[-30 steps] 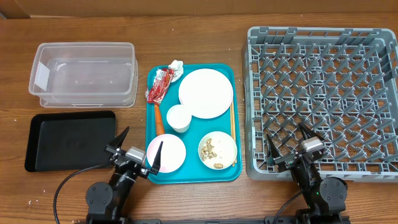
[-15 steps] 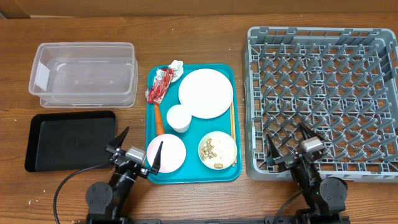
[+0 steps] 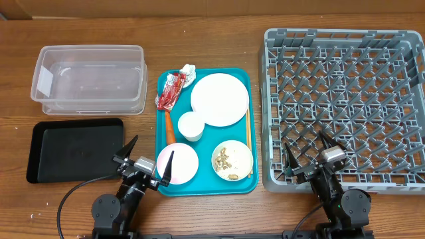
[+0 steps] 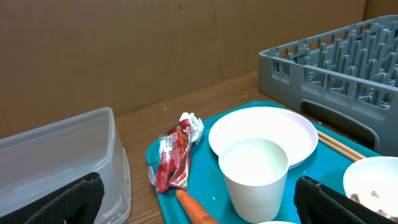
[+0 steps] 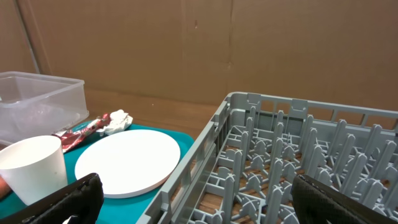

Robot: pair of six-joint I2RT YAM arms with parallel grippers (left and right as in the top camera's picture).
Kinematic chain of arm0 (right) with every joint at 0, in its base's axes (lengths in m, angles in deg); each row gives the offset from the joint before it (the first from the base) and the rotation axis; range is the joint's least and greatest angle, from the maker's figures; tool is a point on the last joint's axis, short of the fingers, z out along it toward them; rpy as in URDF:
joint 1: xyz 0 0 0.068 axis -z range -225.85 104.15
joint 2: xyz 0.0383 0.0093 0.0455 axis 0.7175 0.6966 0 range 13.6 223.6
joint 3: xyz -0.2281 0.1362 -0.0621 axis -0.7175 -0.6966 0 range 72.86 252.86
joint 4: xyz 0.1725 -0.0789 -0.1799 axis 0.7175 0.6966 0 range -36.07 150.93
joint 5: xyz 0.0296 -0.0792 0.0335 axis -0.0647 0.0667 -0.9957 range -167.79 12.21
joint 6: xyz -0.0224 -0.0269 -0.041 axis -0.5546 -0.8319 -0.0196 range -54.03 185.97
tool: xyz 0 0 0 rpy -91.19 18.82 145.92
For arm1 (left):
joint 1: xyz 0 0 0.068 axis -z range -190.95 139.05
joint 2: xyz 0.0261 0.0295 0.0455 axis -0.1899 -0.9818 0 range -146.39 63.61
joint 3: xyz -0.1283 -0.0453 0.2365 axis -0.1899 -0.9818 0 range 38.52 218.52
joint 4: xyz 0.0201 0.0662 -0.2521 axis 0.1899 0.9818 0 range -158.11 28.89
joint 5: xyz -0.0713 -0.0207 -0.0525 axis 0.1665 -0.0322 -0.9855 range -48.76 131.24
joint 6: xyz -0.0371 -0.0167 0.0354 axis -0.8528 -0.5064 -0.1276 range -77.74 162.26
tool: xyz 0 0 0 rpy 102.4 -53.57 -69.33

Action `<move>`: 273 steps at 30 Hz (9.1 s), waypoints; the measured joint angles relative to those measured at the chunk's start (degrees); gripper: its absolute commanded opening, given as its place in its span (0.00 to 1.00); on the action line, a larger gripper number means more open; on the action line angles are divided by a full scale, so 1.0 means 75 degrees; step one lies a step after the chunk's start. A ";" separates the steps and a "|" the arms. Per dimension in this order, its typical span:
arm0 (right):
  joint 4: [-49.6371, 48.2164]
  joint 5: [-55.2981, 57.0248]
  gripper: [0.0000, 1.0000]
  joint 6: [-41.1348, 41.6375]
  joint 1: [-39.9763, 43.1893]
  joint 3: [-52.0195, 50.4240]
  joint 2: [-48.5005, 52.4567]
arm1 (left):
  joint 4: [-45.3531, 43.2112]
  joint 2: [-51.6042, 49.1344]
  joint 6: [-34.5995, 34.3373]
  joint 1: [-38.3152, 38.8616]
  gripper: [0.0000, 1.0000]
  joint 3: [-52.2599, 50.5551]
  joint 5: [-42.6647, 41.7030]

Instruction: Sort waste into correct bins and load items into the dishwasher

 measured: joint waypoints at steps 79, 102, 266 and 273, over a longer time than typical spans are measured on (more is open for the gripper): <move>0.0000 0.0000 1.00 -0.0006 0.0000 0.0000 -0.0003 | 0.0000 0.0000 0.0000 0.0000 1.00 0.0000 0.0000; 0.0003 0.0003 1.00 -0.0006 0.0000 0.0000 -0.0003 | 0.0000 0.0000 0.0000 0.0000 1.00 0.0000 0.0000; 0.9154 -0.0903 1.00 0.2798 0.0000 1.1360 0.9559 | 0.5077 -1.1004 -0.3987 0.3034 0.61 0.8311 0.1472; 0.9197 -0.0901 1.00 0.2792 0.0000 1.1360 0.9559 | 0.4852 -1.1296 -0.3518 0.2911 0.60 0.8332 0.1623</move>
